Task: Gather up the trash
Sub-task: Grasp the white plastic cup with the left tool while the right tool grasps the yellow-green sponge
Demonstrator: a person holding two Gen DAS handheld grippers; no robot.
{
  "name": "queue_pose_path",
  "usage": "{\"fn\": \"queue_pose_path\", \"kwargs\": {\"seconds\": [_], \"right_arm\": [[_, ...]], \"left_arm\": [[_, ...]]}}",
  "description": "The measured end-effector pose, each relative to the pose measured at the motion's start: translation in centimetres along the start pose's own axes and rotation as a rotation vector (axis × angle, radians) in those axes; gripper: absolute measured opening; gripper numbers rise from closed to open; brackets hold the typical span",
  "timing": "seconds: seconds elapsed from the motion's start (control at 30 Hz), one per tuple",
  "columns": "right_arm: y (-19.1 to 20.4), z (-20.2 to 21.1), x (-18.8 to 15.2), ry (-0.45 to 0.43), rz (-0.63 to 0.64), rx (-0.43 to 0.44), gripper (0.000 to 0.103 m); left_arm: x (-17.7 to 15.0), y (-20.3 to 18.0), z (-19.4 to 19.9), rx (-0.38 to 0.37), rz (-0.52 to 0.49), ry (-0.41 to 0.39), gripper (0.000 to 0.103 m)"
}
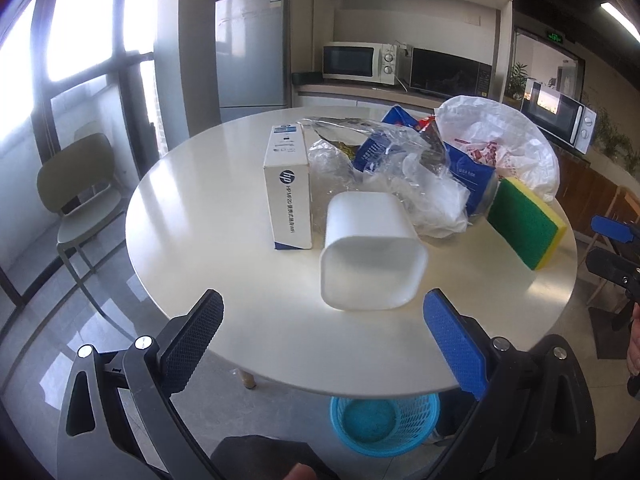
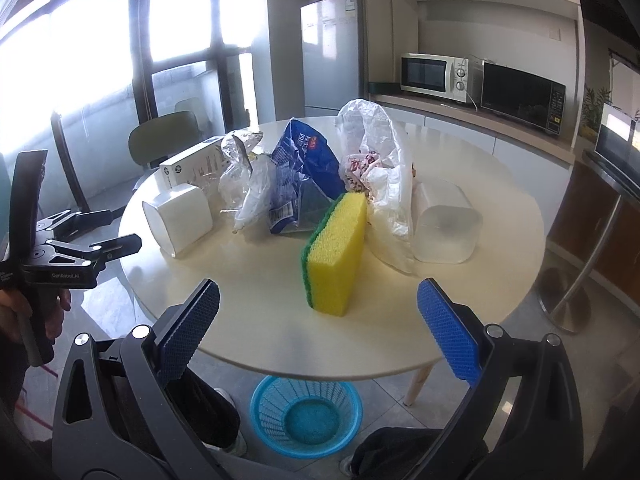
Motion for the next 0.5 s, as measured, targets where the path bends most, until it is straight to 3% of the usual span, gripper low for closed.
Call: {"fn": "queue_pose_path", "kwargs": {"seconds": [0.3,0.4,0.5], "right_arm": [[0.6,-3.5,1.5,0.027,-0.038,-0.019,0.094],[0.6,-4.3,1.7,0.045,-0.046,-0.025,0.086],[0.4,-5.0,1.5,0.069,-0.057,-0.024,0.066]], "left_arm": [[1.8,0.9,-1.8,0.021,-0.041,-0.006,0.097],[2.3,0.2,-2.1,0.012,-0.082,-0.017,0.097],[2.6,-0.7,-2.7,0.011,-0.119,-0.019,0.086]]}}
Point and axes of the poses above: each gripper's, at about its wrist camera, not at the fingertips, and z roughly against the way its jaws point, y to its left, x to its top, the point moved 6 cm from there along -z, roughly the way its jaws point, and after that the axes turned 12 degrees about y, right-handed, at the moved point
